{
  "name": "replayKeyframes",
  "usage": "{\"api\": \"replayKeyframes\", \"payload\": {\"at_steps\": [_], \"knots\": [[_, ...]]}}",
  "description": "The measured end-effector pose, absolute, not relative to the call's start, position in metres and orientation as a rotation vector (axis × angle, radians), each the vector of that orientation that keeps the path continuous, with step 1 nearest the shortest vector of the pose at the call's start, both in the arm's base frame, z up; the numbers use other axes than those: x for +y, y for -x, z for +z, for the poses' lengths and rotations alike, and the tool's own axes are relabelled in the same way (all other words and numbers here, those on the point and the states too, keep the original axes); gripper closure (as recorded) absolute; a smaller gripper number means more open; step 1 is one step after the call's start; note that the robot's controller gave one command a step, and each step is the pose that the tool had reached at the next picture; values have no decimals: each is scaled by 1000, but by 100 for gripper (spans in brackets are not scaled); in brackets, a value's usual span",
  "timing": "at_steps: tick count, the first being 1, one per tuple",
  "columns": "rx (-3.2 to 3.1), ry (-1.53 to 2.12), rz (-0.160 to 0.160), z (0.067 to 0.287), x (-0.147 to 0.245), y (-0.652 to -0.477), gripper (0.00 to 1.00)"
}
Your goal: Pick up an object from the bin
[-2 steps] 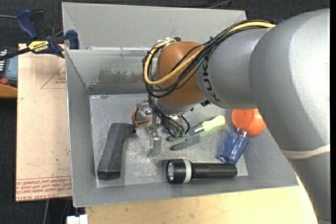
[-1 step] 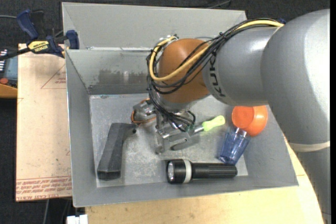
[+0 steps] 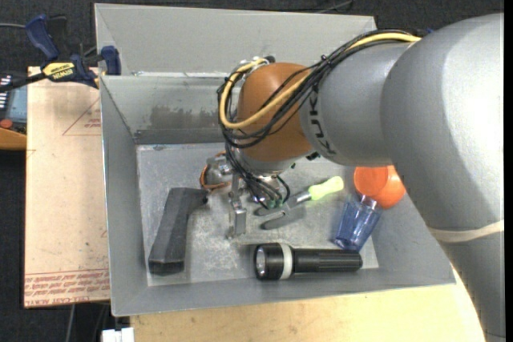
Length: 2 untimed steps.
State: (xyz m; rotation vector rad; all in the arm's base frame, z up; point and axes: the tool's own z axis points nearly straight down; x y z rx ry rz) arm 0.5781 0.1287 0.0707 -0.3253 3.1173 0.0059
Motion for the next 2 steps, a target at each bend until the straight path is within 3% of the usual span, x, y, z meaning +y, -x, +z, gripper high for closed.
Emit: {"api": "replayKeyframes", "payload": {"at_steps": [1, 2], "knots": [[3054, 675, 8, 72, 121, -587, 100], [3054, 675, 9, 72, 121, -587, 100]]}}
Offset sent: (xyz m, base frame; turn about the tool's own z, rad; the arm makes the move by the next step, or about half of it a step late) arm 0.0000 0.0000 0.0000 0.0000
